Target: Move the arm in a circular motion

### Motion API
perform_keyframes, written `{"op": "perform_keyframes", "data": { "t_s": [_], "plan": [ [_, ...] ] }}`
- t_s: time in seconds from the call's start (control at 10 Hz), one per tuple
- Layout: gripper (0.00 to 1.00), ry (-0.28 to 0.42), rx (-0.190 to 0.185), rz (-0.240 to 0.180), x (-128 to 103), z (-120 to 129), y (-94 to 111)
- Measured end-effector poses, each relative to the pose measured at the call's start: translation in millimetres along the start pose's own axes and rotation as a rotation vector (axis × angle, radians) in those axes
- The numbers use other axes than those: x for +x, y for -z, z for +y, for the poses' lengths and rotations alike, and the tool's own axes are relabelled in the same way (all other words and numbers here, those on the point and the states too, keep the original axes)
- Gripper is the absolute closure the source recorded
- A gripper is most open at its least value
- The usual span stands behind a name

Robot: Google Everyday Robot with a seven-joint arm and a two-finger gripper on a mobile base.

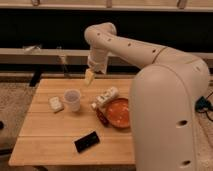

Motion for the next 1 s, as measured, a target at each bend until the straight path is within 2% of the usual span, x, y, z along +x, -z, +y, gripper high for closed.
{"op": "perform_keyframes", "data": {
  "t_s": [0.2,0.4,0.6,0.7,0.8,1.0],
  "plan": [
    [0.2,0.11,-0.003,-0.013,-35.4,27.4,-2.3],
    [0.2,0.241,-0.018,-0.03,-54.6,70.5,0.0],
    [0.2,0.379,-0.05,-0.049,-56.0,113.5,5.8],
    [0.2,0.405,-0.059,-0.052,-55.2,120.6,7.4],
    [0.2,0.482,-0.089,-0.062,-52.8,140.1,12.0],
    [0.2,0.54,-0.163,-0.065,-47.6,154.3,15.7]
  ]
}}
